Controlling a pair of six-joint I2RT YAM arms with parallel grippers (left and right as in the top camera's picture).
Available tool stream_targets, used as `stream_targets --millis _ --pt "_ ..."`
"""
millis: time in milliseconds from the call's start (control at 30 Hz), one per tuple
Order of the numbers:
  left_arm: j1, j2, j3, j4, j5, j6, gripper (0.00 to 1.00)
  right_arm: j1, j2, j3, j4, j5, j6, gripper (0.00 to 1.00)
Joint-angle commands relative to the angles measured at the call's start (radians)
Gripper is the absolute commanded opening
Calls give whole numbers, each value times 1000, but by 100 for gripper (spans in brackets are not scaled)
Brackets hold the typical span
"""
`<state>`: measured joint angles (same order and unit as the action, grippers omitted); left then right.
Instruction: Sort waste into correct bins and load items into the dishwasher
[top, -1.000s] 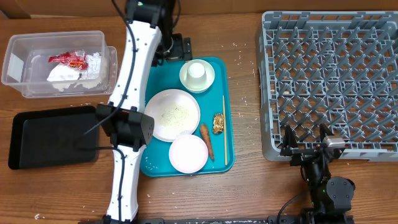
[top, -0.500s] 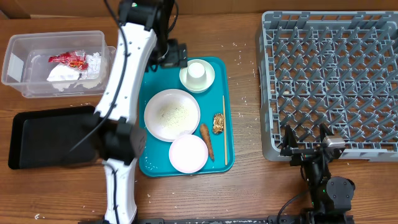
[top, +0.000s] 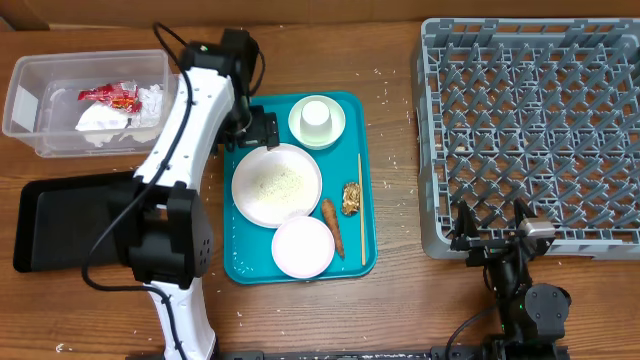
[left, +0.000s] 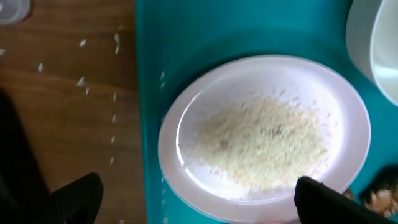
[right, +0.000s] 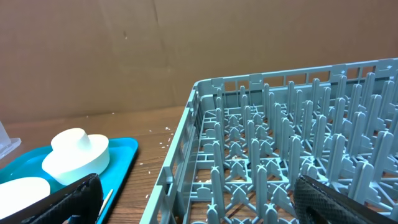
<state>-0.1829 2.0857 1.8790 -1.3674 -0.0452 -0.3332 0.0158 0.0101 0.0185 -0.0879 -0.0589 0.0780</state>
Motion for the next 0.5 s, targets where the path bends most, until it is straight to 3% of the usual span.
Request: stream_targets --millis 0,200,467 --pt "34 3 -64 84 1 42 100 6 -7 -10 7 13 0 100" --pt "84 5 -164 208 1 121 95 6 -7 -10 7 13 0 100" --pt "90 6 -307 338 53 137 89 6 -7 -10 7 13 0 100"
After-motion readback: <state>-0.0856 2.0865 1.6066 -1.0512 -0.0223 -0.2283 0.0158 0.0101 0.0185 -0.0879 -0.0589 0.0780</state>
